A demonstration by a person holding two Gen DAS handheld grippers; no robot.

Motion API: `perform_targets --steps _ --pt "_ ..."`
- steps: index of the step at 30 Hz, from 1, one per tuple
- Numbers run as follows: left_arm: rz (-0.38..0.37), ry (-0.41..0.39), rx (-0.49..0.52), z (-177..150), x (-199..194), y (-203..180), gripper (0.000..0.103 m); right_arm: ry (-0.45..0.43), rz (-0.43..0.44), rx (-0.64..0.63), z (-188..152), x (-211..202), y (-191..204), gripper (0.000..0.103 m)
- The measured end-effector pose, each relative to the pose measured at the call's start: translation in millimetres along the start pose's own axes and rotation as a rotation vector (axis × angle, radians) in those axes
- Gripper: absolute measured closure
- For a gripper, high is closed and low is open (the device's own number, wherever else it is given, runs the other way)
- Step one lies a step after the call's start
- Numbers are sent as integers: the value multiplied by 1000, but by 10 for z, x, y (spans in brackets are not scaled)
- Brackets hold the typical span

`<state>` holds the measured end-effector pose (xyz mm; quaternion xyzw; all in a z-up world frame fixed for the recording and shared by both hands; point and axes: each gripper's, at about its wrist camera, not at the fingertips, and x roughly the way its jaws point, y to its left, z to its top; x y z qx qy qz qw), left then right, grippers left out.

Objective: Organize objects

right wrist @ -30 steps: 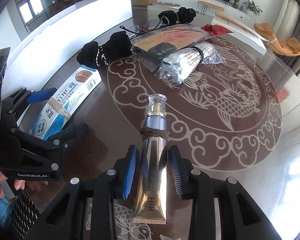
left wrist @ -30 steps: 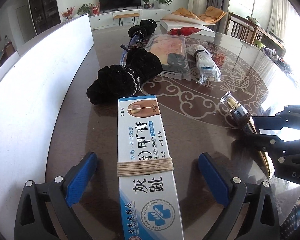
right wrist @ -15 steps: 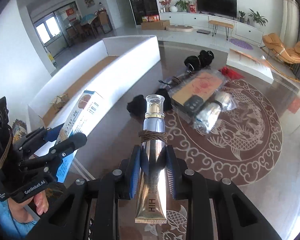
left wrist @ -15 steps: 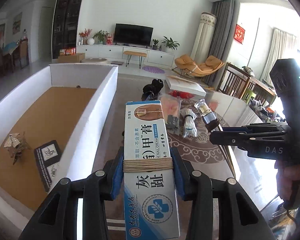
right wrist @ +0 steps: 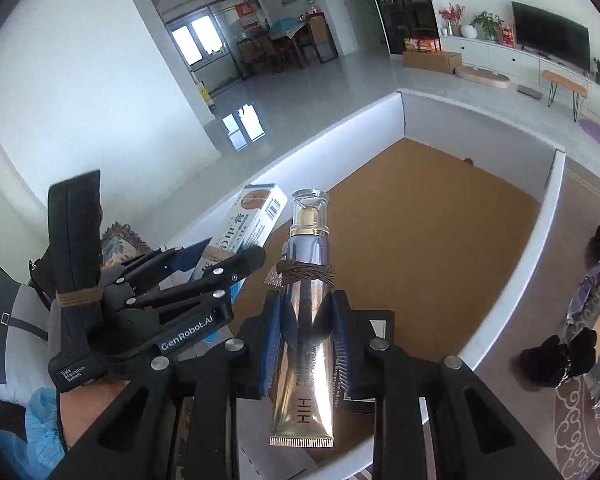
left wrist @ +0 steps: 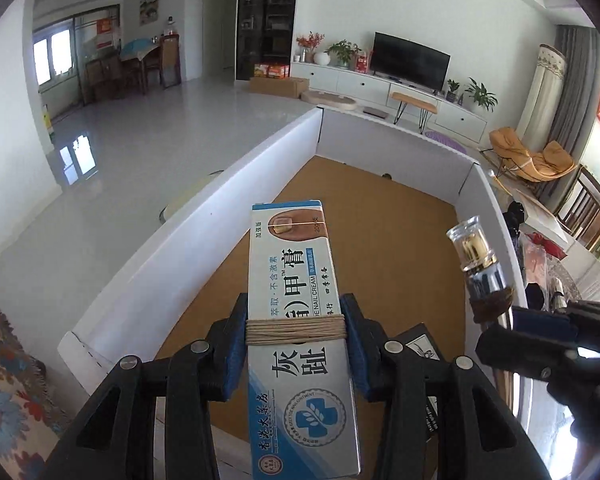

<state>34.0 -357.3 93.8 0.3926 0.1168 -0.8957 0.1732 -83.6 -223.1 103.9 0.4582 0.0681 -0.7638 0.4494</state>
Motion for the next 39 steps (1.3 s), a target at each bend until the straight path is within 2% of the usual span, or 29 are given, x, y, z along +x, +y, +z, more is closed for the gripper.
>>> perform_targets --steps 3,6,8,9,10,12,14,17,19,22,23,25,28,31,34,39 --pt "11 57 4 -20 223 74 59 58 7 32 -97 330 -24 77" --pt "33 89 11 -37 370 60 58 70 12 47 -151 442 -49 74" --pt "35 74 5 -37 342 42 52 51 14 47 -160 400 -62 61" --pt "42 67 3 -35 325 39 39 34 12 40 -161 344 -64 58" --pt "54 51 0 -37 287 35 30 13 3 30 -178 231 -106 53" --pt "69 14 5 -47 175 -15 28 -44 -25 5 -198 3 -159 42" --pt "56 -5 20 -64 79 -127 28 -118 -81 -26 -284 -271 -262 21" --pt "-17 -47 67 -155 -130 -455 28 -210 -202 -60 -552 -606 -560 7" --pt "-91 -69 115 -256 -292 -779 28 -225 -306 -53 -844 -785 -881 7" --pt "-235 -83 204 -457 -524 -1343 26 -185 -456 38 -1356 -1001 -1505 7" --pt "-280 -84 232 -540 -594 -1539 23 -170 -500 80 -1548 -1066 -1720 7" --pt "-357 -78 274 -715 -676 -1917 7 -136 -579 162 -1916 -1221 -2105 7" --pt "-442 -20 328 -984 -569 -2462 2 -112 -658 276 -2361 -1465 -2528 7" --pt "-437 46 396 -1284 -262 -2945 3 -117 -700 361 -2566 -1661 -2758 7" --pt "-383 77 439 -1478 19 -3223 3 -121 -713 426 -2602 -1707 -2876 7" --pt "-353 74 424 -1411 269 -3371 3 -125 -714 482 -2555 -1690 -2995 6"
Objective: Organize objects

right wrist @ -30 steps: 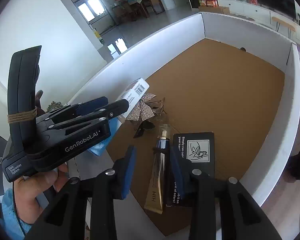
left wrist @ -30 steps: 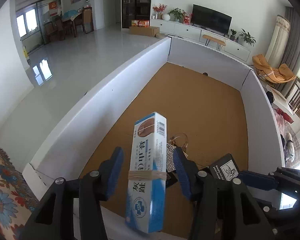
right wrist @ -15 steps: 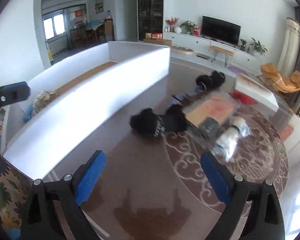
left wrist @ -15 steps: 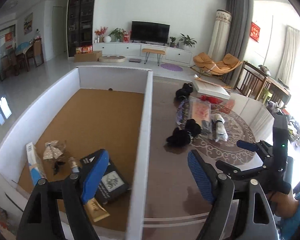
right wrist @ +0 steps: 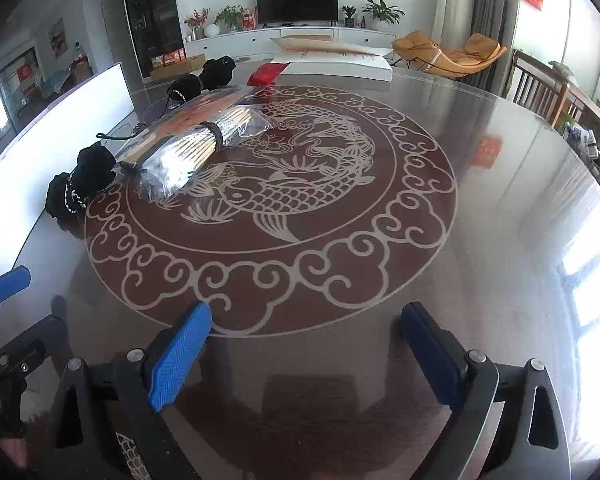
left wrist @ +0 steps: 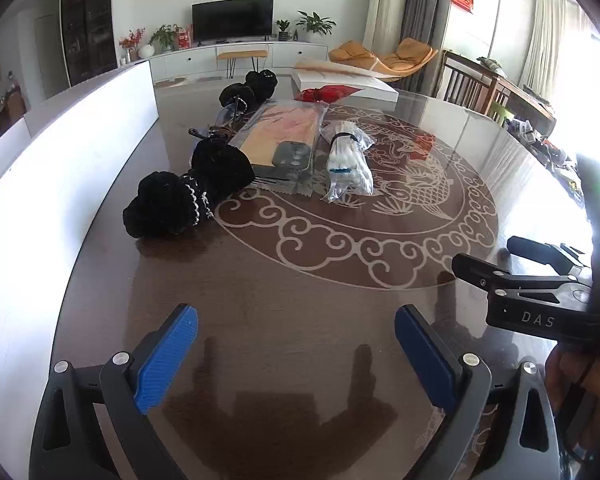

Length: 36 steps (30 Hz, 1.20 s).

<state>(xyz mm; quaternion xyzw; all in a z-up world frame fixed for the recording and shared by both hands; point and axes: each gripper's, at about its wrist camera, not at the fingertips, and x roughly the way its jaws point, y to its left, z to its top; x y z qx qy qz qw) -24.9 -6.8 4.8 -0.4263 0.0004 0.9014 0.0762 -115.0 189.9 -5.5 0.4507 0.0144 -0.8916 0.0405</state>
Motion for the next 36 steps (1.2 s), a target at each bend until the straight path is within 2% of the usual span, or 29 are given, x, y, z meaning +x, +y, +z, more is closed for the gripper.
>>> perform_targets --steps 4,8,19,36 --pt "-4 17 -11 47 133 10 3 15 -21 -11 12 49 45 0" --pt "-5 30 -14 6 197 -13 3 14 -19 -10 -13 39 42 0" --pt "57 67 40 14 273 -109 0 14 -19 -11 -16 38 43 0" --pt "54 69 44 15 280 -108 0 14 -19 -11 -21 39 41 0"
